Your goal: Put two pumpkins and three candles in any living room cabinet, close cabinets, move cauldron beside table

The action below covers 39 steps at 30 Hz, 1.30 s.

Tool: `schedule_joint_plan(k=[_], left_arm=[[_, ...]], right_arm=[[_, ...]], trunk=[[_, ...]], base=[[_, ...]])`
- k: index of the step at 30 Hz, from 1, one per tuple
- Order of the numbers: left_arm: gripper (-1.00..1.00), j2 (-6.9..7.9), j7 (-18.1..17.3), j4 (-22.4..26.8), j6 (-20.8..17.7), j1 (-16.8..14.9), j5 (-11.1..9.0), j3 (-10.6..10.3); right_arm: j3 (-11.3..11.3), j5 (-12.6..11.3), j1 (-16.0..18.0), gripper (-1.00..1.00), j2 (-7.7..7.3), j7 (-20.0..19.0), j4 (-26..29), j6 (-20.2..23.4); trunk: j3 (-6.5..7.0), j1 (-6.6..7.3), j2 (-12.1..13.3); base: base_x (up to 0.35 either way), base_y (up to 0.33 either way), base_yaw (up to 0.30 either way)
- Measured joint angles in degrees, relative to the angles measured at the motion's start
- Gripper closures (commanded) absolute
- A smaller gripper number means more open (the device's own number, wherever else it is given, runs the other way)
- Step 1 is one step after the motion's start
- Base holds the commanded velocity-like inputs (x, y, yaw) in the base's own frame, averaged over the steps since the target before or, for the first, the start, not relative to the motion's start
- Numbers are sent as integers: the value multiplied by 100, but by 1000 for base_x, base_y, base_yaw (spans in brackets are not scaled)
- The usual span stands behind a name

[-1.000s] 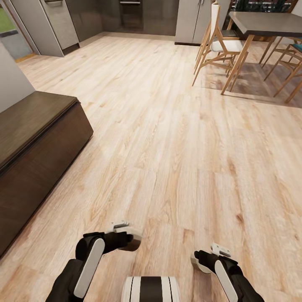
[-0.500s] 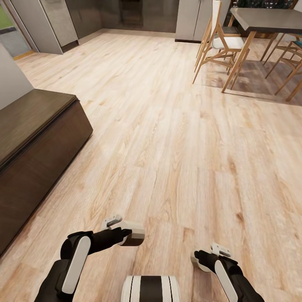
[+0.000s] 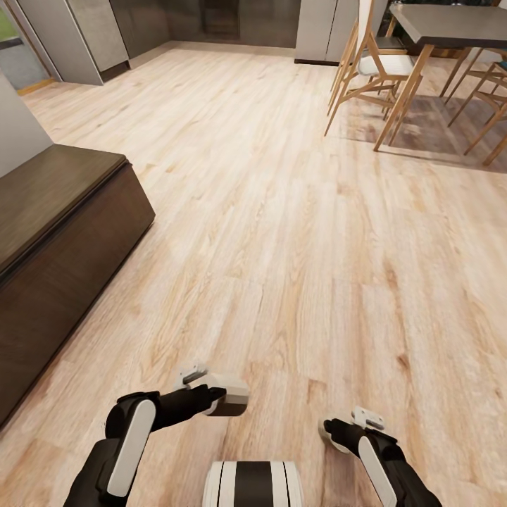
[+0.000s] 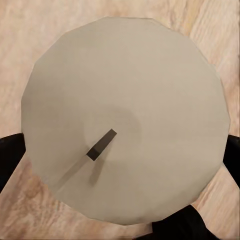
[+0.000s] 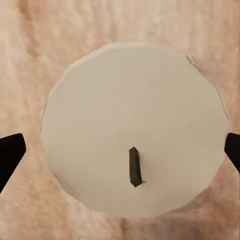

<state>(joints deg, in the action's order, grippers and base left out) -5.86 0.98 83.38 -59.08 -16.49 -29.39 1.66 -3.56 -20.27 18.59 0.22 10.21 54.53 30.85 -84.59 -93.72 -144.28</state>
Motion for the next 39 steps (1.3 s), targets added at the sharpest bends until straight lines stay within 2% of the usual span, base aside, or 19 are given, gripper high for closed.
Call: schedule_joint_plan(k=[3,6,10,15,18,39], left_arm=[[100,-97,-2,-81,-6,5,23,4],[100,-88,-2,-106,-5,8,38,6],[100,-86,5,-114,-3,8,39,6],[100,-81,5,-115,-3,8,34,-1],[100,-83,4,-115,-3,9,42,-4],[100,-78,0,-185,-3,8,33,-11]], right_arm=[[2,-39,-17,-100,7,-10,1,16],[12,-39,-29,-100,9,-23,4,21],[6,-36,-32,-100,3,-27,5,23],[8,-32,-32,-100,7,-27,5,23],[11,-37,-32,-100,9,-27,5,24],[55,-36,-32,-100,10,-28,-2,17]], trunk=[[0,0,0],[0,0,0],[-88,-11,-5],[-89,-10,-5],[-154,-18,-9],[-155,-17,-9]], base=[[0,0,0],[0,0,0],[0,0,0],[0,0,0],[0,0,0],[21,0,0]])
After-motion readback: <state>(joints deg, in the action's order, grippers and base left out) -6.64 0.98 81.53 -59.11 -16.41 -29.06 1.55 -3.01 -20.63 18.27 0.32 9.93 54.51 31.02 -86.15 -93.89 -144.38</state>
